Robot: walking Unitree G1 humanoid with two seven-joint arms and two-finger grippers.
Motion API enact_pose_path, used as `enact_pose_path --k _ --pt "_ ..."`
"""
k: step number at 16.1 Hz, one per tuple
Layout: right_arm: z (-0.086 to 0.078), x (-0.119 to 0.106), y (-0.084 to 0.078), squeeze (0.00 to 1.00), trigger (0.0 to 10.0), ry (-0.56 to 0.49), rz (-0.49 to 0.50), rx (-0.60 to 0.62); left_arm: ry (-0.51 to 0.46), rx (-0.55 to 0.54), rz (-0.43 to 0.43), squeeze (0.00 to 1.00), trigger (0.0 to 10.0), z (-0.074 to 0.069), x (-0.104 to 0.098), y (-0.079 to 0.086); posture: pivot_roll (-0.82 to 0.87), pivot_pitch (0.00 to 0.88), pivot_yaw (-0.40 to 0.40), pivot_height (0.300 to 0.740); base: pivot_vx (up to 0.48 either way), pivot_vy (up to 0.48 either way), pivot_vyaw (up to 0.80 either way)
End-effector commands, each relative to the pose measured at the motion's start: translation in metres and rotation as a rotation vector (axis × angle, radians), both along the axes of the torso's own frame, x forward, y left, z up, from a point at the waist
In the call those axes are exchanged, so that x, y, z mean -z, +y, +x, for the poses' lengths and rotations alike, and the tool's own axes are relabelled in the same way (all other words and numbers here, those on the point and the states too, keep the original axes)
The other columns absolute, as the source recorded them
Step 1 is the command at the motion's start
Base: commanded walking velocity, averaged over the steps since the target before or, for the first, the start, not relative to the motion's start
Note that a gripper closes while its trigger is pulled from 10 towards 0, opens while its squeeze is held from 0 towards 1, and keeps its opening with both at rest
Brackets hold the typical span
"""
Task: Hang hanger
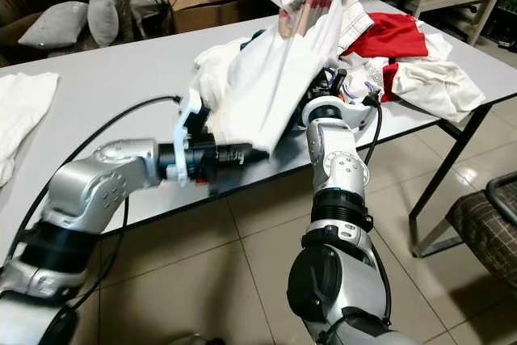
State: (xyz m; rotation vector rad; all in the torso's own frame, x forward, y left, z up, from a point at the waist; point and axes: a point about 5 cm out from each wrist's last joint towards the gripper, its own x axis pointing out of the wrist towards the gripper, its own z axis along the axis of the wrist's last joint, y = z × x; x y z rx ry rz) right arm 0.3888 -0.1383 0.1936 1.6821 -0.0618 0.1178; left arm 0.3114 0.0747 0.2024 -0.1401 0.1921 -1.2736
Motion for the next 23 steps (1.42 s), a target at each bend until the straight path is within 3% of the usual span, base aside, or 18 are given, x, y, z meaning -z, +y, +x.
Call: enact_pose_path --k 1,2,5,8,10,13,15,18,21,23 --pt "0.003 -0.032 -0.005 0.00 10.0 -0.111 -0.010 0.020 0.030 -0.004 0.025 0.00 0.0 0.001 0.007 0.000 -0.07 0.000 0.075 0.740 0.000 0.000 0.00" --pt "-0.005 -0.027 0.007 0.00 10.0 -0.118 -0.182 -0.069 -0.011 -0.099 -0.006 0.00 0.0 0.014 -0.004 0.009 -0.07 0.000 0.074 0.740 0.000 0.000 0.00" --pt "-0.016 -0.024 0.003 0.00 10.0 -0.133 -0.167 -0.074 -0.048 -0.116 0.014 0.00 0.0 0.019 -0.012 0.024 -0.07 0.000 0.074 0.740 0.000 0.000 0.00" --pt "-0.027 -0.036 0.002 0.00 10.0 -0.207 -0.276 -0.068 -0.071 -0.118 0.037 0.00 0.0 0.019 -0.019 0.036 -0.07 0.000 0.078 0.740 0.000 0.000 0.00" --pt "-0.031 -0.044 0.001 0.00 10.0 -0.241 -0.346 -0.030 -0.074 -0.029 0.077 0.00 0.0 0.008 -0.020 0.037 -0.07 0.000 0.076 0.740 0.000 0.000 0.00" --pt "-0.034 -0.051 -0.001 0.00 10.0 -0.254 -0.325 -0.016 -0.055 -0.082 0.092 0.00 0.0 0.012 -0.016 0.046 -0.07 0.000 0.068 0.740 0.000 0.000 0.00" --pt "-0.032 -0.046 -0.003 0.00 10.0 -0.225 -0.384 0.002 -0.046 -0.015 0.046 0.00 0.0 0.003 -0.022 0.041 -0.06 0.000 0.065 0.740 0.000 0.000 0.00" --pt "-0.025 -0.030 0.003 0.00 10.0 -0.176 -0.586 0.007 -0.022 0.091 -0.064 0.00 0.0 -0.009 -0.038 0.027 -0.06 0.000 0.065 0.740 0.000 0.000 0.00" --pt "-0.021 -0.030 0.008 0.00 10.0 -0.168 -0.541 0.042 0.034 0.196 -0.155 0.00 0.0 -0.021 -0.051 0.014 -0.06 0.000 0.066 0.740 0.000 0.000 0.00" --pt "-0.020 -0.034 0.009 0.00 10.0 -0.177 -0.522 0.046 0.042 0.209 -0.159 0.00 0.0 -0.024 -0.051 0.012 -0.06 0.000 0.066 0.740 0.000 0.000 0.00"
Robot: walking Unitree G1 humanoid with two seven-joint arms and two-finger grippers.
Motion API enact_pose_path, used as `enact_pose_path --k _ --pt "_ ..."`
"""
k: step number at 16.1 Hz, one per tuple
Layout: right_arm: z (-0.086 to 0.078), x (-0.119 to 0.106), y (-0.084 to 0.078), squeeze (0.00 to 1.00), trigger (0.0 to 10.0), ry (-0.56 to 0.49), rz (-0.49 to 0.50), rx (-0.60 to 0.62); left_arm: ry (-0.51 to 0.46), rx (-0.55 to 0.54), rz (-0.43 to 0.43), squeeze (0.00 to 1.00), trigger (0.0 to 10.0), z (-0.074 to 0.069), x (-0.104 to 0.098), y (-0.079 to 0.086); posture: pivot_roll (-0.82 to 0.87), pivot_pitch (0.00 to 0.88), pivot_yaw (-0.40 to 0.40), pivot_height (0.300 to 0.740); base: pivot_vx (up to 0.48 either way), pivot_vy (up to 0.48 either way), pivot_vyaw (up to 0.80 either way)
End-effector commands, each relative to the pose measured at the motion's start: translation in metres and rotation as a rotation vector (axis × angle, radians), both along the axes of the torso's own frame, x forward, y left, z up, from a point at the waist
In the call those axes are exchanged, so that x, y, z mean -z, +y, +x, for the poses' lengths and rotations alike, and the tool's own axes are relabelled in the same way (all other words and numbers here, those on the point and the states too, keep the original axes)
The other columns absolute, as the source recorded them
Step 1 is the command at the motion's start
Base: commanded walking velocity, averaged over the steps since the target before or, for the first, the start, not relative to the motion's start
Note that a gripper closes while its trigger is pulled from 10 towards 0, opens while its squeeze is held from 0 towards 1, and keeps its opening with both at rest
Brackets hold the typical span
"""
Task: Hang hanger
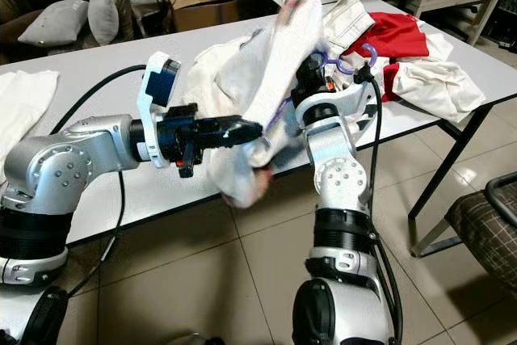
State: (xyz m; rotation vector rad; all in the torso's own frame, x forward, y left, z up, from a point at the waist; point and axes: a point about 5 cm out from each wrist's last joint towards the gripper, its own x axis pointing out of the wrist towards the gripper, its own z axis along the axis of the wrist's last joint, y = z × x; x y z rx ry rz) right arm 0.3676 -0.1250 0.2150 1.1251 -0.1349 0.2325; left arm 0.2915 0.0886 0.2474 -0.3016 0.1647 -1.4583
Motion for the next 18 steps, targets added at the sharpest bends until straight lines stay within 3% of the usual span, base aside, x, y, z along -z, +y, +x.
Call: enact_pose_path --k 1,3,5,6,8,10,12,14,15,16,17,18 --pt "0.003 -0.014 -0.001 0.00 10.0 -0.055 -0.023 0.027 -0.004 0.023 -0.024 0.00 0.0 -0.004 -0.009 -0.002 -0.06 0.000 0.068 0.740 0.000 0.000 0.00" --pt "0.002 -0.015 0.000 0.00 10.0 -0.054 -0.015 0.009 -0.011 -0.025 -0.027 0.00 0.0 0.002 -0.013 0.000 -0.05 0.000 0.067 0.740 0.000 0.000 0.00" --pt "-0.001 -0.009 0.010 0.00 10.0 -0.052 -0.250 -0.049 -0.023 -0.105 -0.076 0.00 0.0 0.012 -0.023 0.001 -0.05 0.000 0.068 0.740 0.000 0.000 0.00" --pt "-0.005 -0.001 0.018 0.00 10.0 -0.047 -0.423 -0.103 -0.037 -0.157 -0.096 0.00 0.0 0.018 -0.029 0.003 -0.06 0.000 0.067 0.740 0.000 0.000 0.00" --pt "-0.017 0.010 0.027 0.00 10.0 -0.013 -0.600 -0.203 -0.073 -0.271 -0.106 0.00 0.0 0.034 -0.039 0.007 -0.06 0.000 0.065 0.740 0.000 0.000 0.00" --pt "-0.030 0.010 0.026 0.00 10.0 0.006 -0.656 -0.246 -0.107 -0.346 -0.103 0.00 0.0 0.043 -0.049 0.010 -0.06 0.000 0.073 0.740 0.000 0.000 0.00" --pt "-0.050 -0.007 0.024 0.00 10.0 -0.012 -0.600 -0.323 -0.148 -0.377 -0.082 0.00 0.0 0.047 -0.057 0.006 -0.07 0.000 0.086 0.740 0.000 0.000 0.00" --pt "-0.063 -0.014 0.022 0.00 10.0 -0.023 -0.631 -0.358 -0.165 -0.408 -0.042 0.00 0.0 0.050 -0.057 0.006 -0.09 0.000 0.101 0.740 0.000 0.000 0.00" --pt "-0.073 -0.024 0.023 0.00 10.0 -0.062 -0.538 -0.415 -0.213 -0.457 0.021 0.00 0.0 0.053 -0.057 0.008 -0.09 0.000 0.104 0.740 0.000 0.000 0.00" --pt "-0.078 -0.026 0.019 0.00 10.0 -0.058 -0.560 -0.424 -0.236 -0.468 0.017 0.00 0.0 0.052 -0.063 0.010 -0.09 0.000 0.104 0.740 0.000 0.000 0.00" --pt "-0.080 -0.020 0.012 0.00 10.0 -0.015 -0.700 -0.391 -0.239 -0.465 -0.003 0.00 0.0 0.050 -0.069 0.011 -0.09 0.000 0.102 0.740 0.000 0.000 0.00" --pt "-0.086 -0.016 0.007 0.00 10.0 0.015 -0.692 -0.399 -0.257 -0.468 0.005 0.00 0.1 0.047 -0.075 0.015 -0.09 0.000 0.097 0.740 0.000 0.000 0.00"
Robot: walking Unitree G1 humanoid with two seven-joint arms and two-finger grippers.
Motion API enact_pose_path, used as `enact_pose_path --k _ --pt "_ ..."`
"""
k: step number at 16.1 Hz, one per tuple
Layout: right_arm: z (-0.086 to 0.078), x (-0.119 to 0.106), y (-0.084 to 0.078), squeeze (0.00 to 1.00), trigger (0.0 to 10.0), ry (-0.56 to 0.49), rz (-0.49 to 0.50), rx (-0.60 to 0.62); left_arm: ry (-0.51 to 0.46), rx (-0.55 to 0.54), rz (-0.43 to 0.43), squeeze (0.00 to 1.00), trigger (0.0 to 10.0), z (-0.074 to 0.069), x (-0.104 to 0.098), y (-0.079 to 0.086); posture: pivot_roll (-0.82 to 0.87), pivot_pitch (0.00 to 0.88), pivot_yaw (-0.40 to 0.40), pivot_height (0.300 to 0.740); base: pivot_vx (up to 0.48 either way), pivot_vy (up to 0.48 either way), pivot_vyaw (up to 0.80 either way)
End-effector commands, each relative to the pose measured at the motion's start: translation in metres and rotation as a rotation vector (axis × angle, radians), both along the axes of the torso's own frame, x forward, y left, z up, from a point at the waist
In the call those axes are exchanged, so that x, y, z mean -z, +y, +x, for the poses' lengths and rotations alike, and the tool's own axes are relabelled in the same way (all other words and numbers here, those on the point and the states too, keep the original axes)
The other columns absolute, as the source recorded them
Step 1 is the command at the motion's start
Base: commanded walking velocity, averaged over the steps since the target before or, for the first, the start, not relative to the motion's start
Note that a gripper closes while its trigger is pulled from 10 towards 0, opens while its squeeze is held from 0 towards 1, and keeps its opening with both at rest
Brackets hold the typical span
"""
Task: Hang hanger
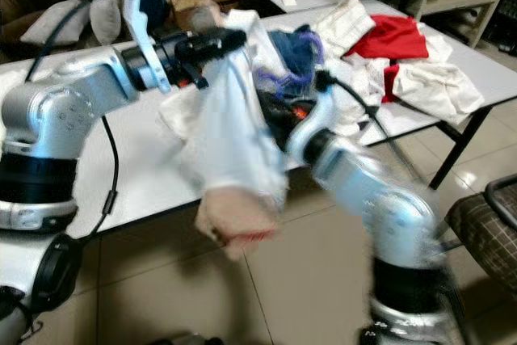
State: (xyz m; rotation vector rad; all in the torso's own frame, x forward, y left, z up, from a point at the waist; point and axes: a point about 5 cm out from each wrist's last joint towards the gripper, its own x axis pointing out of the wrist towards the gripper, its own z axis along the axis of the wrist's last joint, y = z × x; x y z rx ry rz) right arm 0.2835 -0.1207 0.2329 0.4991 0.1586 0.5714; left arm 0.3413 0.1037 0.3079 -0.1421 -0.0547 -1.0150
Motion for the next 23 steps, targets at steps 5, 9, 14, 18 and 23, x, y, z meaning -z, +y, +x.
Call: enact_pose_path --k 5,9,14,18,23 --pt "-0.038 0.045 -0.018 0.00 10.0 0.201 -0.330 -0.008 -0.129 -0.005 0.095 0.00 1.2 -0.030 -0.032 0.019 -0.06 0.000 0.061 0.740 0.000 0.000 0.00" --pt "-0.058 0.050 -0.016 0.00 10.0 0.227 -0.353 -0.046 -0.086 0.009 0.147 0.00 1.1 -0.042 -0.025 0.018 -0.04 0.000 0.043 0.740 0.000 0.000 0.00" --pt "-0.059 0.028 -0.020 0.00 10.0 0.138 -0.358 -0.083 0.025 -0.040 0.241 0.00 0.0 -0.045 0.013 0.010 -0.05 0.000 0.043 0.740 0.000 0.000 0.00" --pt "-0.054 0.032 -0.015 0.00 10.0 0.163 -0.265 -0.097 0.052 -0.058 0.236 0.00 0.8 -0.041 0.019 0.005 -0.05 0.000 0.042 0.740 0.000 0.000 0.00" --pt "-0.037 0.017 -0.014 0.00 10.0 0.067 -0.250 -0.023 0.098 0.016 0.272 0.00 1.4 -0.048 0.032 -0.009 -0.06 0.000 0.048 0.740 0.000 0.000 0.00"
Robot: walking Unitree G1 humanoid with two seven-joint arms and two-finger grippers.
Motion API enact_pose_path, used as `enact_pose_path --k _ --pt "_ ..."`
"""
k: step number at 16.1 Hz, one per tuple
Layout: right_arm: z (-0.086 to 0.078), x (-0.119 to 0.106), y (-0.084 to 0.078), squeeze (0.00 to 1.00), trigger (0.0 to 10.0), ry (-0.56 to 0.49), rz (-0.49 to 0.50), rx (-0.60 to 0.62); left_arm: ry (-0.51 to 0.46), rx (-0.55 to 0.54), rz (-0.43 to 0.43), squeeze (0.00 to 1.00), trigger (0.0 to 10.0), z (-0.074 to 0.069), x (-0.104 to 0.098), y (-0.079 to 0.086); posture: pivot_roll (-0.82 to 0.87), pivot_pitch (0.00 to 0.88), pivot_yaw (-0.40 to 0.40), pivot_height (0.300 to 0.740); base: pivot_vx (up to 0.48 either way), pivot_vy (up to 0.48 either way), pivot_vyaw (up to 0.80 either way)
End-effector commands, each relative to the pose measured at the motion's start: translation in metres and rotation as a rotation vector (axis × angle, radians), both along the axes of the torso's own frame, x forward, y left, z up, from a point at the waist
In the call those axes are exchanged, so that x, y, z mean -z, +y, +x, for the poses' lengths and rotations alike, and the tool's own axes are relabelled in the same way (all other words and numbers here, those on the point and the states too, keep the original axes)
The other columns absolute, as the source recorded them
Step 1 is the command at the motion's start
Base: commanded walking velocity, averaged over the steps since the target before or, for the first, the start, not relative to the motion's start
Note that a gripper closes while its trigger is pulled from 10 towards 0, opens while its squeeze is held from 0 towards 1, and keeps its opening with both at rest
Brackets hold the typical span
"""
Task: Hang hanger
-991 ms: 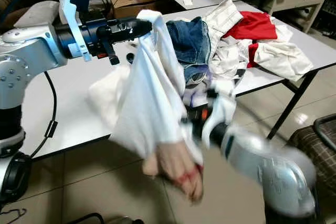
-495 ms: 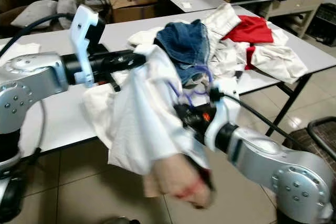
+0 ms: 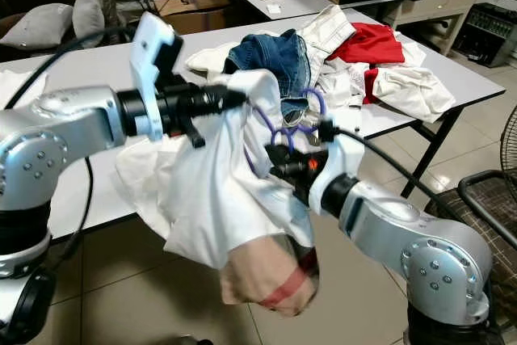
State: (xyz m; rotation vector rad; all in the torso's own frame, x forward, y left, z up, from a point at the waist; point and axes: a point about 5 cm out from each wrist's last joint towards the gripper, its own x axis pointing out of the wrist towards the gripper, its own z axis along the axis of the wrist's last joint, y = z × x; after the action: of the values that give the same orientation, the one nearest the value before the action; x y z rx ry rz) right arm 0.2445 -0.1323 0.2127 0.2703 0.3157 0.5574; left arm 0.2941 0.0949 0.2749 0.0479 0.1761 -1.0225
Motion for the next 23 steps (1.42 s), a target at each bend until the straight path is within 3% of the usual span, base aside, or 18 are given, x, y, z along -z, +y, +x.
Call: enact_pose_path --k 1,2,3,4,7,11,14,16,19,21,23 --pt "0.003 -0.004 -0.002 0.00 10.0 -0.022 0.007 0.013 -0.003 -0.001 0.031 0.00 4.1 0.000 0.001 0.002 -0.06 0.000 0.051 0.740 0.000 0.000 0.00" --pt "0.004 -0.003 -0.004 0.00 10.0 -0.019 -0.001 0.020 -0.023 -0.016 0.038 0.00 10.0 0.004 0.001 0.005 -0.06 0.000 0.053 0.740 0.000 0.000 0.00" --pt "0.005 -0.002 -0.005 0.00 10.0 -0.017 -0.004 0.023 -0.025 -0.014 0.022 0.96 10.0 0.005 -0.001 0.006 -0.06 0.000 0.055 0.740 0.000 0.000 0.00" --pt "0.006 0.000 -0.005 0.00 10.0 -0.017 -0.004 0.026 -0.020 -0.006 -0.018 1.00 10.0 0.006 -0.006 0.006 -0.06 0.000 0.056 0.740 0.000 0.000 0.00" --pt "0.009 0.002 -0.006 0.00 10.0 -0.017 0.013 0.045 0.001 0.052 -0.022 1.00 10.0 0.001 -0.006 0.003 -0.06 0.000 0.062 0.740 0.000 0.000 0.00" --pt "0.012 0.003 -0.011 0.00 10.0 -0.019 0.026 0.073 0.029 0.123 -0.094 1.00 10.0 -0.004 -0.015 -0.002 -0.06 0.000 0.069 0.740 0.000 0.000 0.00" --pt "0.015 0.003 -0.009 0.00 10.0 -0.032 0.037 0.071 0.026 0.116 -0.069 1.00 10.0 -0.001 -0.014 0.000 -0.05 0.000 0.073 0.740 0.000 0.000 0.00" --pt "0.013 0.000 -0.012 0.00 10.0 -0.052 0.071 0.070 -0.057 0.024 -0.108 1.00 10.0 0.009 -0.026 0.018 -0.05 0.000 0.074 0.740 0.000 0.000 0.00" --pt "0.001 0.003 -0.015 0.00 10.0 -0.090 -0.042 -0.019 -0.122 -0.192 -0.110 1.00 10.0 0.017 -0.024 0.053 -0.05 0.000 0.082 0.740 0.000 0.000 0.27" --pt "-0.012 0.003 -0.010 0.00 10.0 -0.097 -0.059 -0.130 -0.120 -0.283 -0.045 0.97 10.0 0.012 -0.008 0.073 -0.05 0.000 0.079 0.740 0.000 0.000 0.80" --pt "-0.023 -0.002 -0.009 0.00 10.0 -0.116 -0.033 -0.244 -0.119 -0.317 -0.065 0.82 10.0 0.001 0.006 0.085 -0.05 0.000 0.067 0.740 0.000 0.000 0.80"
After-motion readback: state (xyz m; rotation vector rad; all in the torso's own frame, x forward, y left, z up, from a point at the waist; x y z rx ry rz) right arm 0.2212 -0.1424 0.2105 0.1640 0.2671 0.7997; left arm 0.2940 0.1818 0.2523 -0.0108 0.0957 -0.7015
